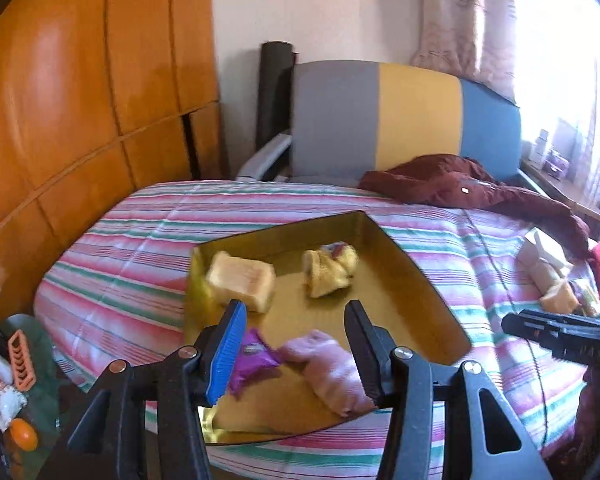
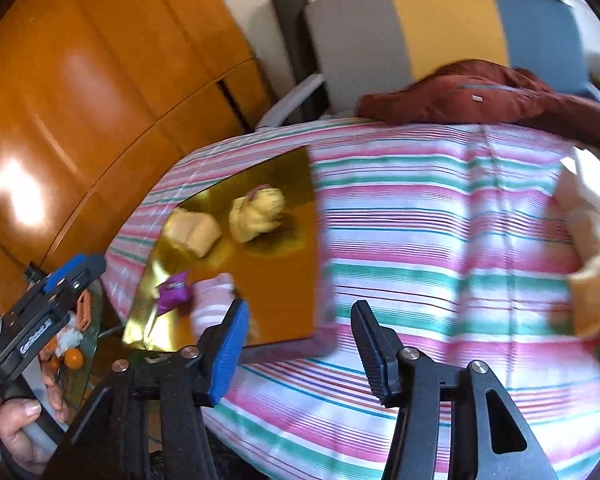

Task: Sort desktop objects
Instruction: 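Return to the pile and grasp a purple snack with the right gripper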

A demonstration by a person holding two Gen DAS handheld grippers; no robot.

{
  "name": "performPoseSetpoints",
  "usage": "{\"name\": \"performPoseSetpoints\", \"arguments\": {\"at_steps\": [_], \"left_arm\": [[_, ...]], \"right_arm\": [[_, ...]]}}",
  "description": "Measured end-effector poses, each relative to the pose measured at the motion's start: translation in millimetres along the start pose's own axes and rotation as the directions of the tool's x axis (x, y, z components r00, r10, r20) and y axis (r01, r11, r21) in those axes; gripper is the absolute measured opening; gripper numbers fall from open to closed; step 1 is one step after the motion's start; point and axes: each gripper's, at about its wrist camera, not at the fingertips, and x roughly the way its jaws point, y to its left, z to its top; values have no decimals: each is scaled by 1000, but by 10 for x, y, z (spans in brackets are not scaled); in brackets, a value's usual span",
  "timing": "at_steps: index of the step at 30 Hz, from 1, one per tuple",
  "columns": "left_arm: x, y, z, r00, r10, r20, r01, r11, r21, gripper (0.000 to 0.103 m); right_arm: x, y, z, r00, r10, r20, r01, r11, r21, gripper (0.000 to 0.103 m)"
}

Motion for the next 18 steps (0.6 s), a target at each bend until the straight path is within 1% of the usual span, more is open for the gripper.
{"name": "performPoseSetpoints", "arguments": {"at_steps": [7,11,14,18], "left_arm": [[82,-386,14,993,-111,-37,113,991,75,52],[134,-604,21,987,-153,-58,158,981,110,52],[188,-743,30,976,-200,-82,208,971,114,52],[223,-982,25,964,-245,-103,259,952,164,52]], "right_arm": [[-392,-658,-25,991,-128,39,123,986,115,58],[-704,-1104,-36,977,-201,70,183,961,209,60],[-902,-1384,-68,964,-252,85,221,937,270,61],[-1100,-1686,-107,947,-307,92,263,908,327,61]]}}
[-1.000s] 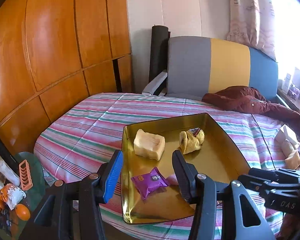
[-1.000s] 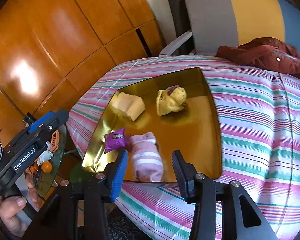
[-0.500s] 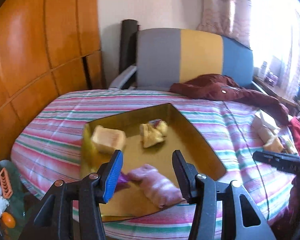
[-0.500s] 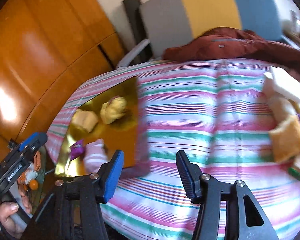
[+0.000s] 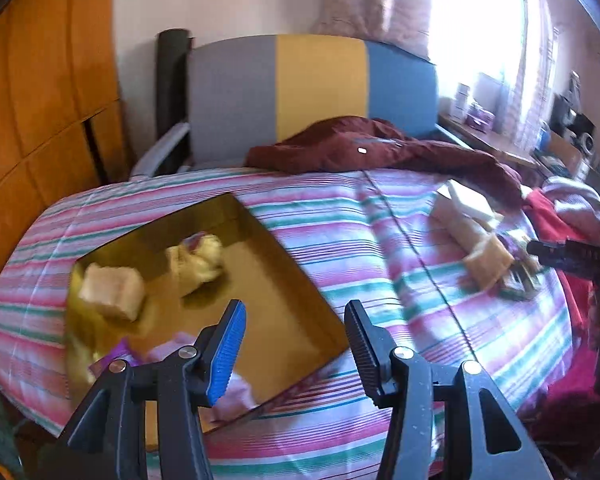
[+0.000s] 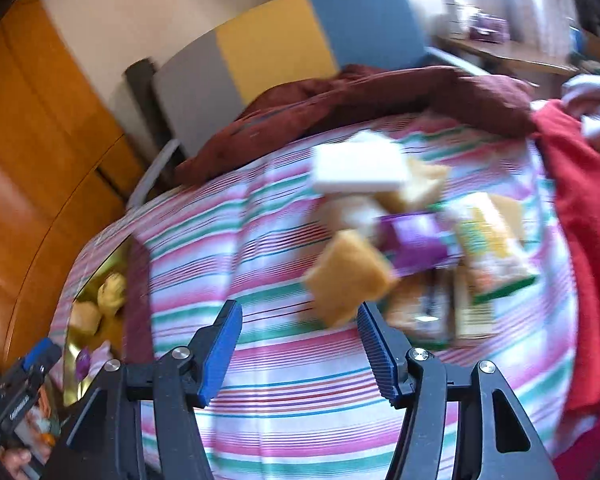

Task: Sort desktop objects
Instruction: 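Return to the pile and grasp a purple snack with the right gripper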

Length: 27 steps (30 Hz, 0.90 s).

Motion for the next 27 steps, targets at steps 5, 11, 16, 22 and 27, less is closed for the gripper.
{"name": "performPoseSetpoints", "arguments": {"at_steps": [5,11,16,22,27], "left_arm": [[80,-279,45,998,-62,-8,63,996,62,53],[213,-487,62,992,-120,-47,124,989,86,62],[311,-600,67,985,-158,-73,164,981,100,62],[479,-871,114,972,-210,-108,227,958,177,62],[630,-1157,185,954,-268,-134,294,923,250,64]], "right_arm": [[30,-294,120,1000,-29,0,29,998,52,61],[251,-454,342,998,-57,-22,58,998,33,61],[501,-480,478,995,-83,-49,82,997,-14,61],[756,-501,527,990,-112,-89,106,992,-66,61],[857,-542,518,988,-107,-115,97,991,-88,57]]}}
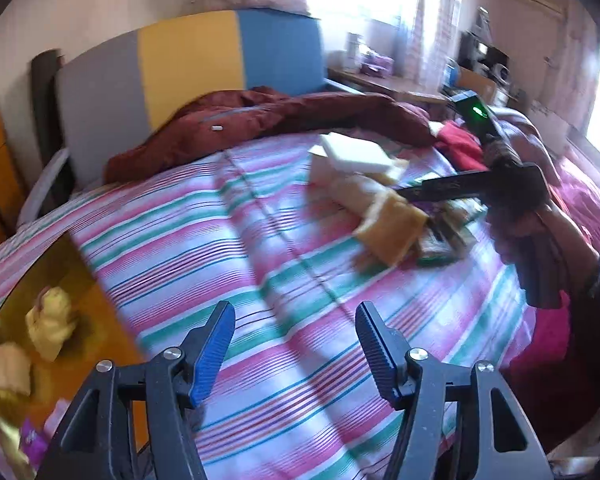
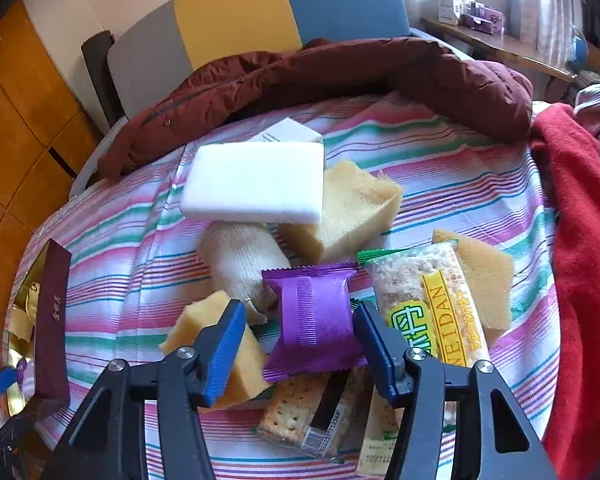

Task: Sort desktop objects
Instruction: 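Return to the pile and grasp a purple snack with the right gripper, then grasp a yellow sponge with the left gripper and lift it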

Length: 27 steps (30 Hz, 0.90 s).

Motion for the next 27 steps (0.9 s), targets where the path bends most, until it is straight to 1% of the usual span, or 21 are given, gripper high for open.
{"name": "performPoseSetpoints", "arguments": {"at_steps": [3,4,7,9,15,18,21,27], "left_arm": [[116,-160,78,999,-44,2,44,997,63,67],[157,-209,102,998,-59,2,59,995,85,68],[295,-349,167,994,-105,-16,106,984,140,72],[401,-419,211,991,-128,-33,132,978,163,81],[660,-556,374,983,-178,-54,185,961,207,81],[800,-640,461,980,-187,-71,199,948,248,82],[959,-717,517,980,-178,-91,197,936,290,82],[1231,-761,607,975,-183,-127,214,927,308,82]], "right_arm": [[57,-4,-1,1000,5,-21,-5,1000,-9,47],[74,4,-2,1000,4,-29,-5,1000,-14,45],[67,50,-4,1000,-4,-25,3,999,-40,44],[64,44,0,1000,1,-26,-2,999,-36,43],[17,19,7,999,31,-17,-32,999,-13,40],[40,8,10,999,39,-29,-39,999,-2,40],[46,-19,24,998,56,-32,-55,998,18,40],[62,-28,42,997,70,-35,-69,997,30,40]]}}
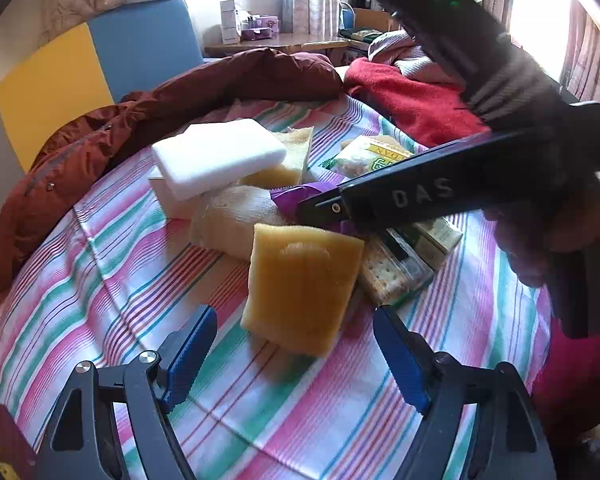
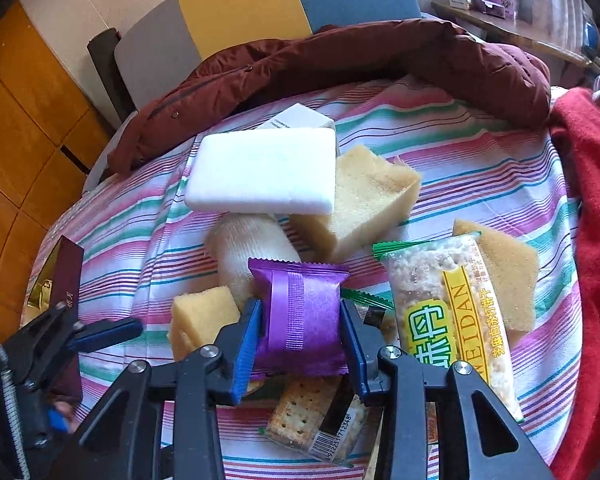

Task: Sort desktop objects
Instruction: 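Grasp a yellow sponge with the left gripper and lift it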

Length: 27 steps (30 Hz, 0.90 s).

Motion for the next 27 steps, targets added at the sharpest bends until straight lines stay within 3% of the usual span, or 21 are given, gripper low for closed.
{"name": "performPoseSetpoints", "arguments": {"at_steps": [7,10,14,21,27], "left_arm": [[183,49,81,1000,-19,-14,19,1000,-7,79],[247,82,94,998,-66,-24,65,997,-35,64],[233,84,54,996,-85,-3,85,994,-63,59],[-23,145,-132,996,-77,49,85,978,-192,57],[-400,304,-363,996,-11,92,40,948,-314,57]], "right_arm": [[6,-22,8,1000,3,6,-3,1000,11,41],[17,-18,10,1000,-2,7,2,1000,2,42],[47,-1,8,1000,-20,6,21,1000,-22,42],[27,27,2,1000,-23,10,23,999,-39,39],[-144,80,15,997,32,73,-29,998,-47,39]]}}
